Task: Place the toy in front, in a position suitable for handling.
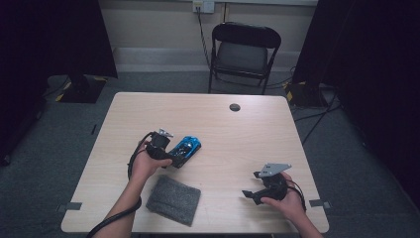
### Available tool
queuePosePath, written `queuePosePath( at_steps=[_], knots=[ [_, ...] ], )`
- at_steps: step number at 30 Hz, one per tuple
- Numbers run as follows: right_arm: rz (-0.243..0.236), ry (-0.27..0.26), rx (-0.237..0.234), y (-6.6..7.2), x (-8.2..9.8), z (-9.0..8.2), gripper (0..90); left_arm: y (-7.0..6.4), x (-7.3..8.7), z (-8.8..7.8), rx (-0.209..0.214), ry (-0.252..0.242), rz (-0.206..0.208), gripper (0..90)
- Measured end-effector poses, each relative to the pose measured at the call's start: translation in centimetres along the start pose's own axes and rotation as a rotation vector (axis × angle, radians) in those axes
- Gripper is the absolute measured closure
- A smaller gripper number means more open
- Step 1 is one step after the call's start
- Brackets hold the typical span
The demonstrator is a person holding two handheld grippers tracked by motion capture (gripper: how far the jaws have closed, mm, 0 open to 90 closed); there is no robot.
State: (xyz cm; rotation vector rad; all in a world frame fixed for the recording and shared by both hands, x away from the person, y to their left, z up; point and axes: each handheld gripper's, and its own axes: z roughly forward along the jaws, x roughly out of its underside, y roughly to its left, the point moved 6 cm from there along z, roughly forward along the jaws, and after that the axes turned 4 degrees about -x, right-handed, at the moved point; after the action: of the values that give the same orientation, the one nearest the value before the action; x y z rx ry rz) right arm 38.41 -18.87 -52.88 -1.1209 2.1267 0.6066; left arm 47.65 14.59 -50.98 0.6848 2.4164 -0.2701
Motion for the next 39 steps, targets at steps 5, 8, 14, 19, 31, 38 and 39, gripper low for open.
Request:
queuePosePath(
  at_steps=[5, 8, 14, 19, 31, 38, 39],
  knots=[
    [-0.018, -0.031, -0.039, 2.1, -1.6, 0.8, 15.7, 0.6, 0.7, -1.1, -0.005, -0.016, -0.018, 18.8],
    [-0.046, -0.053, -0.081, 4.3, -3.1, 1.7, 17.0, 0.9, 1.2, -1.7, -0.011, -0.025, -0.028, 18.8],
    [-0.068, -0.07, -0.145, 6.7, -4.4, 2.7, 22.4, 1.8, 2.4, -2.8, -0.027, -0.047, -0.042, 19.5],
    [-0.082, -0.071, -0.193, 8.7, -5.6, 4.3, 26.4, 2.1, 3.3, -3.0, -0.03, -0.05, -0.047, 19.5],
    [-0.111, -0.07, -0.248, 10.7, -7.4, 6.2, 31.7, 2.5, 4.6, -3.3, -0.054, -0.058, -0.066, 19.9],
    [-0.127, -0.059, -0.275, 12.3, -8.7, 7.6, 34.7, 2.7, 4.5, -3.4, -0.053, -0.074, -0.069, 20.1],
    [-0.129, -0.054, -0.277, 12.6, -8.9, 7.9, 35.1, 2.7, 4.4, -3.4, -0.052, -0.078, -0.075, 20.1]
  ],
)
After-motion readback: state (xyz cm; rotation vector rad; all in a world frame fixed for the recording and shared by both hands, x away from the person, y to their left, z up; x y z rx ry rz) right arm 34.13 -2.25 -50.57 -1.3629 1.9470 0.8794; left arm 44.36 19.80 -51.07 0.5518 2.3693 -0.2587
